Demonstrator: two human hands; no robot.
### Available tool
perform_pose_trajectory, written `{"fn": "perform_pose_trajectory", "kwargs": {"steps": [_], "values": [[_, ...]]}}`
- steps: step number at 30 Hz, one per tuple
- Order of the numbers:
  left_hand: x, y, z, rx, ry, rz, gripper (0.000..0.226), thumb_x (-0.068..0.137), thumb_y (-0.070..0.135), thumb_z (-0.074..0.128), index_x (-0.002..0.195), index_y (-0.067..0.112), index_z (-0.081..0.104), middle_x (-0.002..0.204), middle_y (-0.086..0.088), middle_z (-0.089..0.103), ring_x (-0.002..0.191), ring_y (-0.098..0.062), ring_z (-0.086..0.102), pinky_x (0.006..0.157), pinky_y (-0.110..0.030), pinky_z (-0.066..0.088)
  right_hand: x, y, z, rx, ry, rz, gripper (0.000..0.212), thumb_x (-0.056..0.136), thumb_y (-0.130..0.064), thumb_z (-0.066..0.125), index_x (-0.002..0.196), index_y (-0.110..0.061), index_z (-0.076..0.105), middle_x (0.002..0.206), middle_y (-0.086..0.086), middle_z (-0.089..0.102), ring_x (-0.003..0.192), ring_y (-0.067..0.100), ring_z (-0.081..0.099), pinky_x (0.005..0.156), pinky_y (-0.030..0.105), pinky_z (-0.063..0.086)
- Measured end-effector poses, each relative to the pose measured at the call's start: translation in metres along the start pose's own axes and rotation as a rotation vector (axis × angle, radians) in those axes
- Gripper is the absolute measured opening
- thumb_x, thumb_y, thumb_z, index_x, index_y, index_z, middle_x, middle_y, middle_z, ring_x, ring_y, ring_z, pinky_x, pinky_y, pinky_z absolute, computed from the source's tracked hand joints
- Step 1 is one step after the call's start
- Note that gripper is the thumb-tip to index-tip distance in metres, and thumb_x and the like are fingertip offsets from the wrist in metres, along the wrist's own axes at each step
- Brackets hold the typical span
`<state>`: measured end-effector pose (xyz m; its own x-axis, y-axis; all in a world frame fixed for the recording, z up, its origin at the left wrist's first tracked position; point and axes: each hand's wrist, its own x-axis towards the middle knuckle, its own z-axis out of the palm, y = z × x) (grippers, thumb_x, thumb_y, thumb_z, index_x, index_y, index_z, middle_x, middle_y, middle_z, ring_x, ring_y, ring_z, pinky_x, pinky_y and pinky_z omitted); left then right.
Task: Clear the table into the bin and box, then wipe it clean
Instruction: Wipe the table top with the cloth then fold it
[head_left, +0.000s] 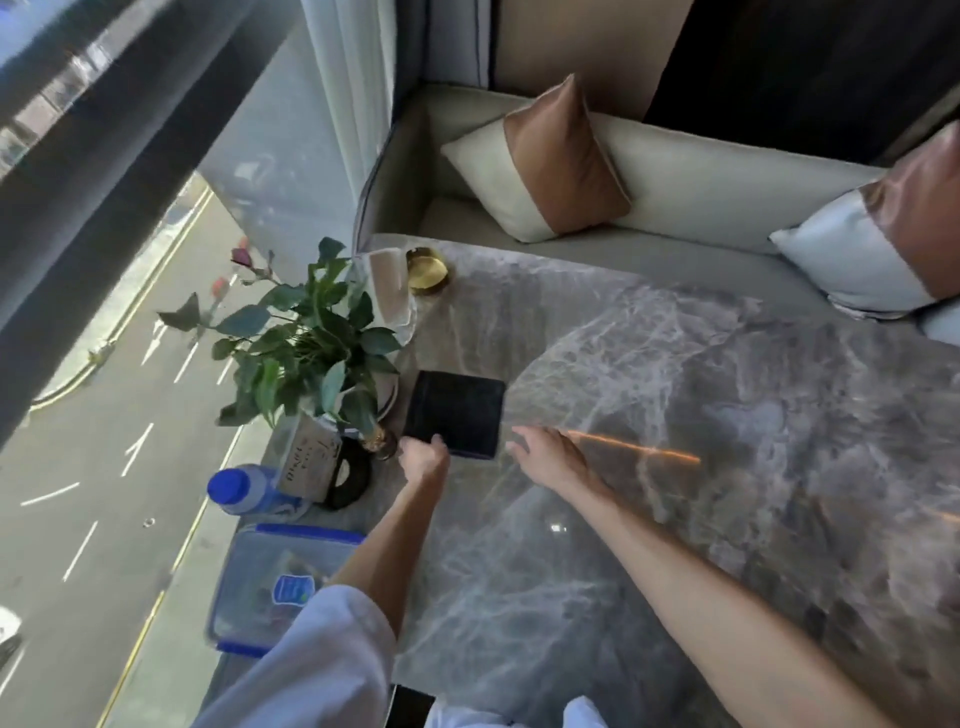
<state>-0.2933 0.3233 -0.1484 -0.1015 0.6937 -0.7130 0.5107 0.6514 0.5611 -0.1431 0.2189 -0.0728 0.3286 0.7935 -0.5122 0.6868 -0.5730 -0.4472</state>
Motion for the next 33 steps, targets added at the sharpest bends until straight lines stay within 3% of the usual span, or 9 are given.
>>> {"fn": "perform_pose_trajectory", "kwargs": {"steps": [3, 7, 10, 15, 18, 22, 26, 30, 33], "values": [[0.061, -0.026, 0.016, -0.162, -0.022, -0.162, 0.071, 0.072, 0.041, 0.059, 0.130, 0.005, 0.041, 0.128, -0.023, 0.055, 0.113, -0.041, 0.059, 0.096, -0.052, 0.051, 0.036, -0.028, 0.017, -0.022, -0.096, -0.014, 0.048, 0.097, -0.030, 0.047, 0.143, -0.017, 0.043, 0.150, 0.006, 0.043, 0.136, 0.025, 0.042, 0.110, 0.036, 0.037], [0.025, 0.012, -0.003, -0.278, -0.073, -0.237, 0.069, 0.084, 0.037, 0.058, 0.137, 0.000, 0.035, 0.134, -0.020, 0.053, 0.119, -0.038, 0.056, 0.099, -0.048, 0.050, 0.064, -0.038, 0.036, -0.027, -0.251, 0.046, 0.056, 0.099, -0.025, 0.046, 0.151, -0.019, 0.026, 0.160, 0.003, 0.020, 0.146, 0.022, 0.025, 0.118, 0.033, 0.025], [0.021, 0.023, -0.001, -0.330, 0.033, -0.305, 0.082, 0.085, 0.035, 0.066, 0.142, -0.003, 0.022, 0.136, -0.025, 0.048, 0.124, -0.040, 0.051, 0.102, -0.047, 0.047, 0.068, -0.032, 0.046, 0.005, -0.280, 0.093, 0.054, 0.099, -0.021, 0.044, 0.151, -0.019, 0.027, 0.161, 0.001, 0.017, 0.146, 0.022, 0.023, 0.117, 0.032, 0.023], [0.017, 0.031, 0.011, -0.273, 0.049, -0.241, 0.050, 0.090, 0.023, 0.060, 0.129, -0.005, 0.049, 0.129, -0.026, 0.058, 0.119, -0.039, 0.056, 0.099, -0.041, 0.046, 0.058, -0.027, 0.043, 0.186, -0.283, 0.171, 0.049, 0.100, -0.025, 0.042, 0.149, -0.023, 0.032, 0.157, -0.001, 0.028, 0.143, 0.020, 0.030, 0.112, 0.027, 0.027], [0.003, 0.032, 0.007, -0.102, 0.069, 0.032, 0.040, 0.089, 0.014, 0.053, 0.124, -0.005, 0.051, 0.124, -0.029, 0.056, 0.117, -0.041, 0.053, 0.098, -0.039, 0.041, 0.044, -0.025, 0.031, 0.509, -0.110, 0.272, 0.044, 0.100, -0.025, 0.044, 0.144, -0.015, 0.042, 0.147, 0.006, 0.046, 0.133, 0.018, 0.045, 0.103, 0.021, 0.033], [-0.017, 0.042, 0.005, 0.045, 0.043, 0.387, 0.026, 0.086, 0.010, 0.051, 0.108, -0.002, 0.053, 0.110, -0.024, 0.049, 0.099, -0.037, 0.050, 0.092, -0.036, 0.039, 0.027, -0.011, 0.010, 1.200, -0.057, 0.436, 0.051, 0.101, -0.034, 0.040, 0.146, -0.012, 0.035, 0.154, 0.007, 0.034, 0.142, 0.021, 0.032, 0.113, 0.039, 0.032], [-0.057, 0.060, 0.018, 0.094, -0.068, 0.754, 0.014, 0.083, 0.010, 0.053, 0.095, 0.005, 0.053, 0.094, -0.008, 0.042, 0.082, -0.027, 0.048, 0.078, -0.034, 0.043, 0.015, 0.006, -0.013, 1.439, -0.049, 0.480, 0.065, 0.093, -0.059, 0.038, 0.142, -0.017, 0.042, 0.146, 0.006, 0.044, 0.134, 0.022, 0.042, 0.103, 0.039, 0.040], [-0.113, 0.058, 0.036, 0.268, -0.223, 1.082, 0.013, 0.083, 0.018, 0.055, 0.091, 0.007, 0.052, 0.090, -0.008, 0.042, 0.079, -0.021, 0.044, 0.068, -0.029, 0.036, -0.012, 0.023, -0.020, 1.743, -0.159, 0.443, 0.072, 0.079, -0.079, 0.040, 0.108, -0.018, 0.066, 0.090, 0.005, 0.070, 0.079, 0.020, 0.063, 0.071, 0.032, 0.050], [-0.150, 0.038, 0.064, 0.511, -0.255, 1.317, 0.016, 0.081, 0.025, 0.054, 0.092, 0.013, 0.057, 0.086, -0.010, 0.049, 0.077, -0.029, 0.051, 0.062, -0.037, 0.041, -0.040, 0.043, -0.021, 1.953, -0.063, 0.341, 0.065, 0.075, -0.071, 0.057, 0.108, -0.015, 0.071, 0.103, 0.008, 0.073, 0.095, 0.025, 0.070, 0.082, 0.037, 0.058]]}}
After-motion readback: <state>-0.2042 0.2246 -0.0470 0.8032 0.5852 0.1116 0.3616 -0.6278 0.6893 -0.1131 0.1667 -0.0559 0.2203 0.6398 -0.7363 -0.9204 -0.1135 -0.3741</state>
